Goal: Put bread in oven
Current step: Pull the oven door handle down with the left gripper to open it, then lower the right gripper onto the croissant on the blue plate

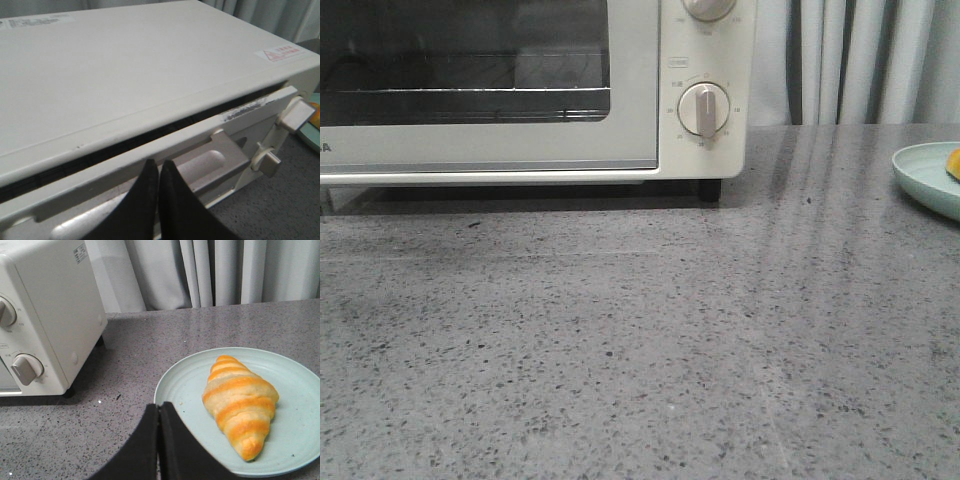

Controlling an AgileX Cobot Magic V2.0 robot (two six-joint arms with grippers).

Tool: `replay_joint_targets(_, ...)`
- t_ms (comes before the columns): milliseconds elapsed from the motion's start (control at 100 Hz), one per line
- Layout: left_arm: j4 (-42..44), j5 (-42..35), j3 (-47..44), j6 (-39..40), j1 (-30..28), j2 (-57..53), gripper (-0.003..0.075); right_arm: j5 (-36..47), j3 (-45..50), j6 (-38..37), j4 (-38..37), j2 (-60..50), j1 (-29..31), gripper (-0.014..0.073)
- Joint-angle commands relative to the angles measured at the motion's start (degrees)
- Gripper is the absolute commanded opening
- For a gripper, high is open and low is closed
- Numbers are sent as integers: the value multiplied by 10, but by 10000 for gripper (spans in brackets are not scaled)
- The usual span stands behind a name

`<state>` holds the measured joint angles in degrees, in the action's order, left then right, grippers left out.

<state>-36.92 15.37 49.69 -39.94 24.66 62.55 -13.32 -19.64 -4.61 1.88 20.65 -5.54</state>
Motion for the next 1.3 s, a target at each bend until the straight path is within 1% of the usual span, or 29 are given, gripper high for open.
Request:
replay_joint_targets(0,5,57,2,3,4,-3,-21,41,-21,7,-3,9,-1,-69)
replay_joint_targets(290,6,139,-31,7,4,-25,-21,41,-21,7,-3,9,-1,-69)
replay_joint_targets(550,47,203,-60,7,4,-25,-21,41,-21,7,-3,9,-1,-69)
replay_joint_targets(730,49,244,-93,18,4,-25,-21,41,-21,7,-3,9,-1,-69)
replay_joint_targets(1020,58,257,-116,18,4,-25,-22,41,-21,7,-2,9,-1,-69)
replay_joint_targets(1160,49,248,-116,41,4,-54,-21,41,-35,7,-2,10,-1,-69)
replay_joint_targets(1230,39,230,-116,41,4,-91,-21,16,-63,7,-2,20,-1,-69)
replay_joint_targets(1290,33,212,-116,41,4,-134,-21,-34,-102,7,-2,42,-1,-69)
